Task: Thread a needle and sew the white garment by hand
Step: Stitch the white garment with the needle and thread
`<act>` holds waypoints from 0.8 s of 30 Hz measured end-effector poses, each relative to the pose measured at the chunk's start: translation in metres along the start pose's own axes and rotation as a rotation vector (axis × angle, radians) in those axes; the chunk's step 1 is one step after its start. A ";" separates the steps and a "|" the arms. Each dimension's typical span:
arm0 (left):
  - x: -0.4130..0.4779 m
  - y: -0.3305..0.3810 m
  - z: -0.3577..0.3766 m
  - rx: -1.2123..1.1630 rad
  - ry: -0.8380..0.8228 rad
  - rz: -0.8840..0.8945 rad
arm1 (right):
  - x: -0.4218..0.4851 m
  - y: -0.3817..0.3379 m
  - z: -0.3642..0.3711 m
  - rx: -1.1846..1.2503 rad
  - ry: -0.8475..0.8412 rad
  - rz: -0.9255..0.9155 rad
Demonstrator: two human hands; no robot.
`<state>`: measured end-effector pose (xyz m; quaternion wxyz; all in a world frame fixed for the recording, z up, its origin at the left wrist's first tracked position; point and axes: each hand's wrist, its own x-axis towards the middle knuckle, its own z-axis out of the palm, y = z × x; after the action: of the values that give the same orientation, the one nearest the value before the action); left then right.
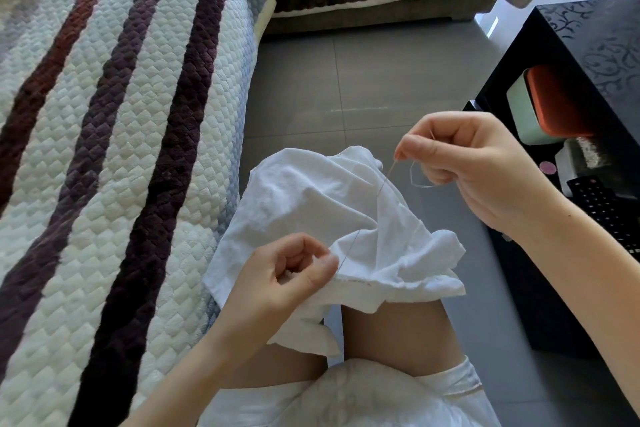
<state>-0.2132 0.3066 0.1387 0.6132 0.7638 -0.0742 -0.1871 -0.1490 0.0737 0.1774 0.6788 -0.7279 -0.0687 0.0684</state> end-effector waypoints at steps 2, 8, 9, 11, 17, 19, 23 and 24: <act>-0.002 -0.002 -0.002 0.013 -0.038 -0.024 | 0.002 -0.002 -0.001 -0.014 0.043 0.006; -0.003 -0.004 -0.001 0.035 -0.047 -0.079 | 0.009 -0.003 -0.009 -0.033 0.141 0.016; -0.003 -0.003 -0.001 0.041 -0.051 -0.083 | 0.010 -0.003 -0.009 -0.043 0.150 0.015; -0.003 -0.001 0.000 0.055 -0.062 -0.090 | 0.012 -0.003 -0.007 -0.063 0.186 0.003; -0.003 0.004 0.001 0.070 -0.052 -0.110 | 0.016 0.002 -0.002 -0.047 0.357 -0.029; -0.003 0.004 0.000 0.076 -0.048 -0.125 | 0.014 0.001 -0.002 0.017 0.386 -0.020; -0.001 0.001 0.000 0.097 -0.055 -0.179 | 0.006 -0.010 -0.001 0.247 0.291 -0.020; -0.001 0.000 0.000 0.110 -0.044 -0.184 | 0.005 -0.015 0.000 0.338 0.230 0.007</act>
<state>-0.2139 0.3065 0.1389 0.5486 0.7958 -0.0270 -0.2550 -0.1446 0.0758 0.1923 0.7946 -0.6067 0.0241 -0.0022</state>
